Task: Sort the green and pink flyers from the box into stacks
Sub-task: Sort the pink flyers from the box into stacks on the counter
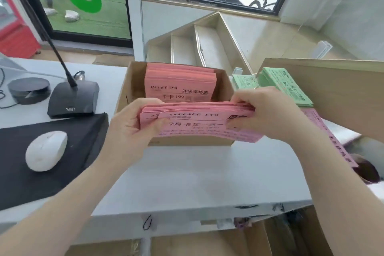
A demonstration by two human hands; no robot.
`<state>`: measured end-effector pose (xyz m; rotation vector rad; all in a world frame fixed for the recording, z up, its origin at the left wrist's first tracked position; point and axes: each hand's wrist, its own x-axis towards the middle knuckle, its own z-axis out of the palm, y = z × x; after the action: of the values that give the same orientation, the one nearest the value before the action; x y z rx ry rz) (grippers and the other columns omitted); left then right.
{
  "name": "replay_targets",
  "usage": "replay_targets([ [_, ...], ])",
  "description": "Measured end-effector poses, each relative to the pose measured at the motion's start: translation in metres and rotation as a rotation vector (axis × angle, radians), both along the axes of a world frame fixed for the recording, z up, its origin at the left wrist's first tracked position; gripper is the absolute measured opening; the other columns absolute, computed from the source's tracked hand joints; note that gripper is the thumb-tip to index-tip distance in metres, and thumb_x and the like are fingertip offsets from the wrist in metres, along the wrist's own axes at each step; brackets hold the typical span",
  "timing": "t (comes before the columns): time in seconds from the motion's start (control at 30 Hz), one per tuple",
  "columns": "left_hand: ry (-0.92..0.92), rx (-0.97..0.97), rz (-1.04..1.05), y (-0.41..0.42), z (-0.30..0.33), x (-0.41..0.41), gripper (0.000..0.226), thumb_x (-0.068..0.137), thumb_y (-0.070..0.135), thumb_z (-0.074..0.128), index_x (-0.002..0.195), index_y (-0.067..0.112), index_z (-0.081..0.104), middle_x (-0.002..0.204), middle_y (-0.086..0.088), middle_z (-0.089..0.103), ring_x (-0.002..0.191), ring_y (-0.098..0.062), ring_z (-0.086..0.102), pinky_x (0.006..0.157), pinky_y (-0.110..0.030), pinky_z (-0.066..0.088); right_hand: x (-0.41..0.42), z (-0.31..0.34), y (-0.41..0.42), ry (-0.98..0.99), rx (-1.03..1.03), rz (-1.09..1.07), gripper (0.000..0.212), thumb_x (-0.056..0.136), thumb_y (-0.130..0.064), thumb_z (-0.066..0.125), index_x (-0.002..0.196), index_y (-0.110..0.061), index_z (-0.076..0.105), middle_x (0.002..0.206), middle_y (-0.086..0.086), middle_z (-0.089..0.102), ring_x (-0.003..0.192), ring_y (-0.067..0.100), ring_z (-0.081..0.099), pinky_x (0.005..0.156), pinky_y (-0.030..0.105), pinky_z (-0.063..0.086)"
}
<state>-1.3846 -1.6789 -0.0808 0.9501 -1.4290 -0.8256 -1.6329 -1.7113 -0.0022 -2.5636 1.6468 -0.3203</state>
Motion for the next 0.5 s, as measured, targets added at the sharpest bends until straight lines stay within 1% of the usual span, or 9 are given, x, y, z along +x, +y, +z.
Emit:
replay_targets([
  [0.03, 0.026, 0.034, 0.0, 0.012, -0.01, -0.004, 0.03, 0.069, 0.025, 0.071, 0.085, 0.049, 0.064, 0.085, 0.021, 0.068, 0.08, 0.0, 0.063, 0.069, -0.015, 0.052, -0.009, -0.008, 0.012, -0.012, 0.054, -0.012, 0.021, 0.07, -0.035, 0.074, 0.084, -0.028, 0.061, 0.072, -0.007, 0.059, 0.071, 0.018, 0.053, 0.06, 0.03, 0.043],
  [0.1, 0.044, 0.141, 0.013, 0.034, -0.034, -0.008, 0.036, 0.072, 0.012, 0.07, 0.081, 0.046, 0.066, 0.083, 0.019, 0.069, 0.079, -0.001, 0.063, 0.068, -0.016, 0.053, -0.024, -0.031, 0.029, -0.011, 0.173, -0.033, 0.018, 0.073, -0.035, 0.073, 0.086, -0.031, 0.06, 0.077, -0.011, 0.059, 0.075, 0.015, 0.056, 0.064, 0.032, 0.048],
  [0.17, 0.012, 0.241, 0.018, 0.053, -0.058, -0.01, 0.047, 0.077, -0.002, 0.069, 0.078, 0.045, 0.067, 0.081, 0.016, 0.069, 0.078, -0.003, 0.063, 0.07, -0.019, 0.054, -0.03, -0.063, 0.039, 0.057, 0.257, -0.024, 0.018, 0.078, -0.03, 0.069, 0.094, -0.03, 0.06, 0.083, -0.012, 0.056, 0.082, 0.016, 0.055, 0.069, 0.032, 0.046],
  [0.2, 0.002, 0.286, 0.032, 0.06, -0.068, -0.01, 0.052, 0.079, -0.007, 0.066, 0.078, 0.045, 0.067, 0.08, 0.016, 0.07, 0.077, -0.003, 0.063, 0.07, -0.02, 0.054, -0.03, -0.079, 0.043, 0.047, 0.276, -0.014, 0.019, 0.08, -0.026, 0.067, 0.097, -0.027, 0.061, 0.083, -0.013, 0.054, 0.082, 0.016, 0.052, 0.068, 0.03, 0.043],
  [0.27, -0.011, 0.342, 0.077, 0.069, -0.081, -0.008, 0.05, 0.081, -0.007, 0.063, 0.08, 0.044, 0.066, 0.078, 0.014, 0.07, 0.076, -0.005, 0.063, 0.07, -0.02, 0.053, -0.028, -0.101, 0.048, -0.101, 0.26, -0.005, 0.02, 0.079, -0.018, 0.067, 0.099, -0.021, 0.062, 0.08, -0.016, 0.05, 0.08, 0.015, 0.05, 0.067, 0.029, 0.04],
  [0.33, -0.023, 0.373, 0.106, 0.073, -0.088, -0.005, 0.038, 0.082, -0.002, 0.064, 0.089, 0.034, 0.062, 0.084, 0.009, 0.07, 0.083, -0.013, 0.064, 0.078, -0.024, 0.053, -0.026, -0.111, 0.051, -0.246, 0.227, -0.005, 0.02, 0.077, -0.012, 0.068, 0.096, -0.017, 0.064, 0.079, -0.015, 0.054, 0.08, 0.014, 0.052, 0.071, 0.03, 0.044],
  [0.37, -0.022, 0.382, 0.11, 0.074, -0.089, -0.004, 0.032, 0.082, -0.001, 0.064, 0.094, 0.028, 0.059, 0.09, 0.006, 0.07, 0.088, -0.016, 0.064, 0.083, -0.029, 0.052, -0.026, -0.114, 0.052, -0.316, 0.232, -0.011, 0.019, 0.076, -0.01, 0.069, 0.093, -0.018, 0.065, 0.079, -0.014, 0.057, 0.08, 0.013, 0.054, 0.072, 0.026, 0.044],
  [0.43, 0.003, 0.392, 0.104, 0.077, -0.089, -0.004, 0.032, 0.083, -0.001, 0.064, 0.1, 0.025, 0.056, 0.097, 0.001, 0.068, 0.094, -0.017, 0.062, 0.086, -0.032, 0.05, -0.031, -0.119, 0.056, -0.509, 0.29, -0.064, 0.024, 0.075, -0.006, 0.07, 0.089, -0.024, 0.063, 0.082, -0.013, 0.062, 0.078, 0.009, 0.059, 0.07, 0.016, 0.044],
  [0.5, 0.076, 0.391, 0.095, 0.078, -0.088, -0.005, 0.041, 0.083, -0.002, 0.063, 0.109, 0.027, 0.051, 0.101, -0.001, 0.066, 0.096, -0.015, 0.062, 0.084, -0.027, 0.052, -0.04, -0.125, 0.061, -0.799, 0.41, -0.14, 0.036, 0.077, -0.002, 0.07, 0.096, -0.03, 0.058, 0.094, -0.007, 0.065, 0.083, 0.007, 0.063, 0.073, 0.016, 0.048],
])
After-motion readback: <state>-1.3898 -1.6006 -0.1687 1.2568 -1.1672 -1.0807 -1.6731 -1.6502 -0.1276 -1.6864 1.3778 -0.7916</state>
